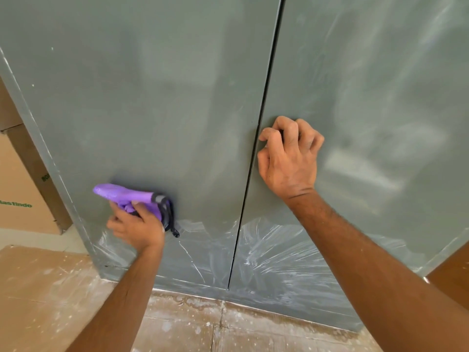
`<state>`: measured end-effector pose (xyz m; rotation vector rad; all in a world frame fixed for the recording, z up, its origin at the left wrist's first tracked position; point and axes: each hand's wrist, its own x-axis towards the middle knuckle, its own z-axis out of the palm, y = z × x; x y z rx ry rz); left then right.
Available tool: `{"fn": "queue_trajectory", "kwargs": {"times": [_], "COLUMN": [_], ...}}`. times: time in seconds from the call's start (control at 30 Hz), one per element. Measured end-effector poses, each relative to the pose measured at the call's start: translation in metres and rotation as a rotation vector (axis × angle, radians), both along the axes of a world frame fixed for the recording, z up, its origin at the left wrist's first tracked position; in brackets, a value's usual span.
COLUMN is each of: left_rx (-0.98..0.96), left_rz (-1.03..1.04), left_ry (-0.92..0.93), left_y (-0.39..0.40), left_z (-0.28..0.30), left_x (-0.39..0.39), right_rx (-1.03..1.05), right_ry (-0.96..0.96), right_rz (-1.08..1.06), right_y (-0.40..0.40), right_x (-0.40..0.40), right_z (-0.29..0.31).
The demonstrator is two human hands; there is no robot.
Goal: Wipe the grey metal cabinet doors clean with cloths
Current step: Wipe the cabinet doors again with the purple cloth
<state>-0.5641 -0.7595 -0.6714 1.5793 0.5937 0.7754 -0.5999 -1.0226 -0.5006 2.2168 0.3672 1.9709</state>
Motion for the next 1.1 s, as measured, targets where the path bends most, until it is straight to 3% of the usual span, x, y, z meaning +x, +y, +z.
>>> {"fn": "queue_trajectory", "kwargs": {"times": [0.1,0.27,0.43,0.53,0.67,0.77,0.87,0.97,1.03,1.1], "left_rx": [0.165,0.050,-0.105,-0.144,0.122,0.313,0.191,0.108,0.296,0.525], "left_rz": [0.009,0.138,0.009,-0.077,-0.146,-0.190,-0.193,-0.127,-0.201,-0.289], "left_ry": [0.201,0.053,-0.202,-0.251,-0.166,-0.125,-0.012,0.031,-0.062,-0.092], "left_y": [0.017,0.025,0.007,-0.008,-0.031,-0.050,-0.029,-0.022,-0.049,-0.074], "left_z": [-0.005,0.017,0.016,0.012,0.014,-0.031,-0.078,-0.055,-0.039,-0.059], "left_x": [-0.010,-0.007,-0.003,-0.005,0.004,-0.001,-0.002,0.013,0.003,-0.018], "right_rx": [-0.001,-0.003,0.001,0.012,0.010,0.010,0.011,0.018,0.017,0.022], "right_ry": [-0.003,-0.012,0.012,0.017,0.012,0.004,0.000,0.003,0.000,0.002], "right_rz": [0.001,-0.005,0.002,0.008,0.018,0.007,0.010,0.003,0.001,0.001], "right_y": [-0.001,-0.001,0.000,0.001,0.000,-0.001,0.000,-0.001,0.000,0.000], "right_x": [0.001,0.003,0.001,-0.001,0.001,0.002,0.002,0.002,0.002,0.002], "right_z": [0.002,0.000,0.003,0.003,0.001,0.001,0.001,0.002,0.001,0.002]}}
